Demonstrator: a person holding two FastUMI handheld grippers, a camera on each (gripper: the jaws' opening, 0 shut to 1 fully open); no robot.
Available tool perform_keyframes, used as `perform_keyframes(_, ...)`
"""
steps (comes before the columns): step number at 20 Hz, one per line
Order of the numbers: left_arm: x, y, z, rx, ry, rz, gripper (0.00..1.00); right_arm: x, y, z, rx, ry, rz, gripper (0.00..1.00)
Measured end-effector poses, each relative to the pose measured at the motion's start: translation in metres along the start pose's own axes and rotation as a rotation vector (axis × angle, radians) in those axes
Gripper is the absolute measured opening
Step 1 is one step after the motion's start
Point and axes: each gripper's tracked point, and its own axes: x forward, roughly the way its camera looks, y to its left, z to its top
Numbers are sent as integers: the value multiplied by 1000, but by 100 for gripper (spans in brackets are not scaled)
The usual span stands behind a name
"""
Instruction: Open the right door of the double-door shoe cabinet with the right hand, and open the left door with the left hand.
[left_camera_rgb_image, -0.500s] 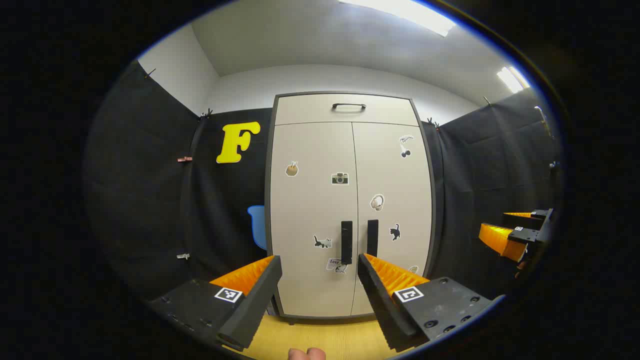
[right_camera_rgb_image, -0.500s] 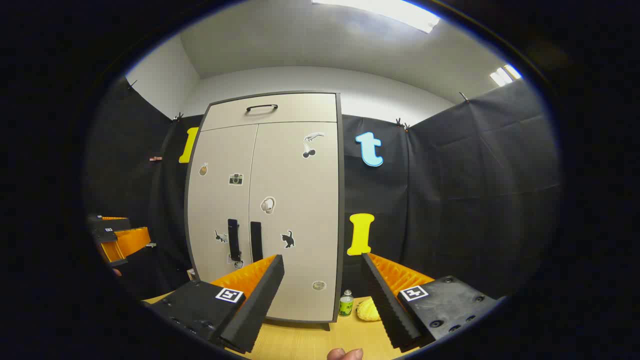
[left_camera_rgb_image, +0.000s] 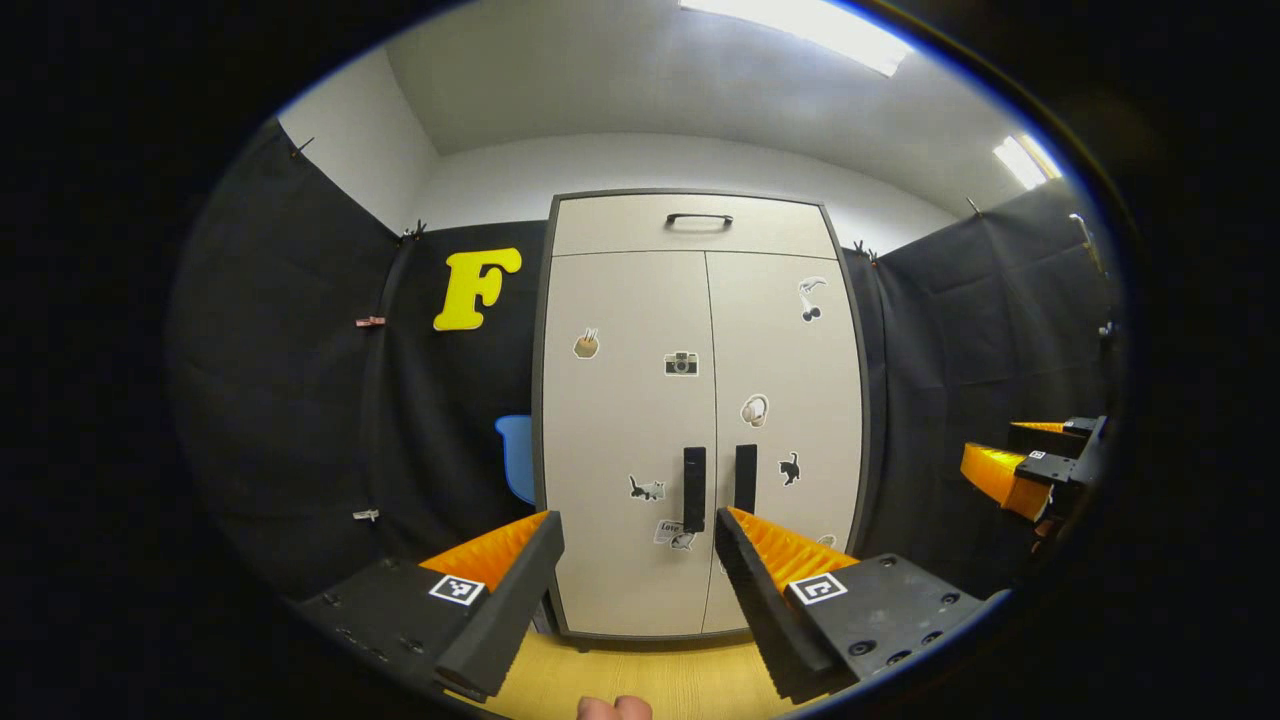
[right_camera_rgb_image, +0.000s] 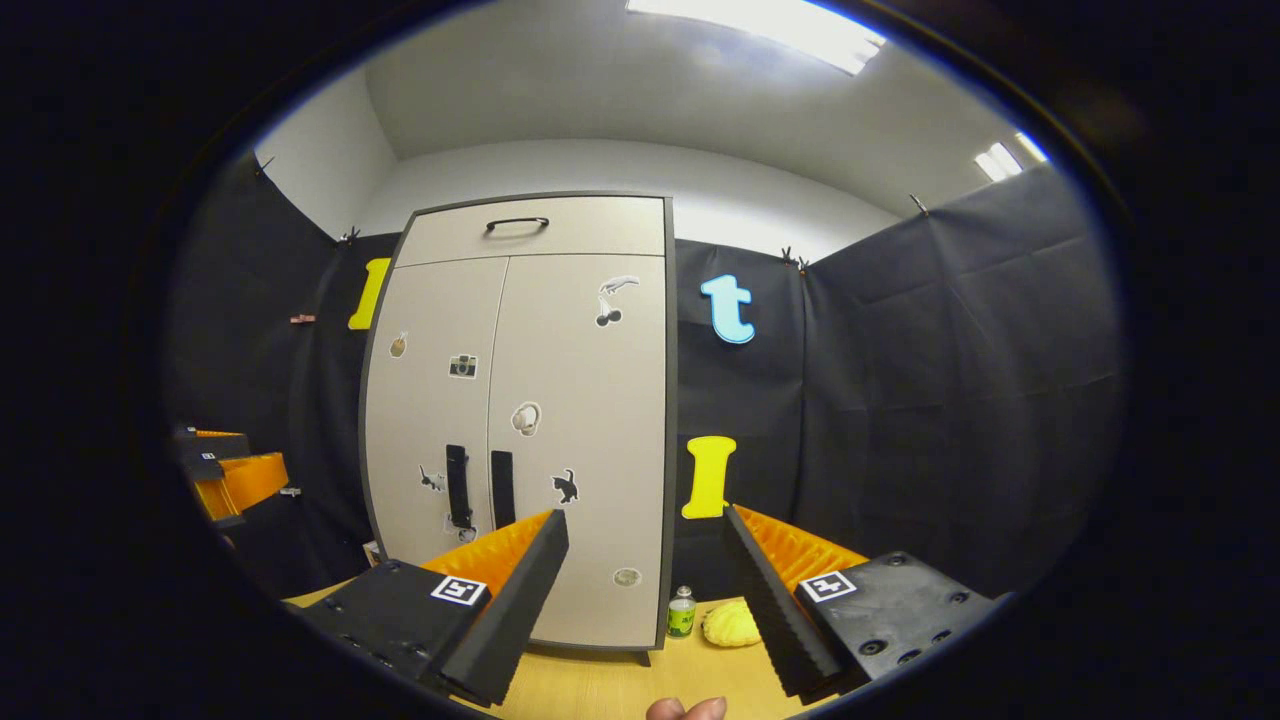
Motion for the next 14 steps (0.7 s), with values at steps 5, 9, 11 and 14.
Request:
perform_keyframes(5, 0, -1, 2, 4, -5, -4, 95, -1, 4, 0, 13, 14, 13, 97)
perform_keyframes(9, -1, 0, 1, 3, -3, -2, 95, -2, 7, -5, 18, 31, 23, 97)
perform_keyframes(11, -2, 1, 1, 2, 0, -1, 95, -2, 8, -5, 17, 35, 26, 97)
perform_keyframes(14, -4, 3, 1, 6, 0, 2, 95, 0, 12, -5, 26, 42, 33, 97)
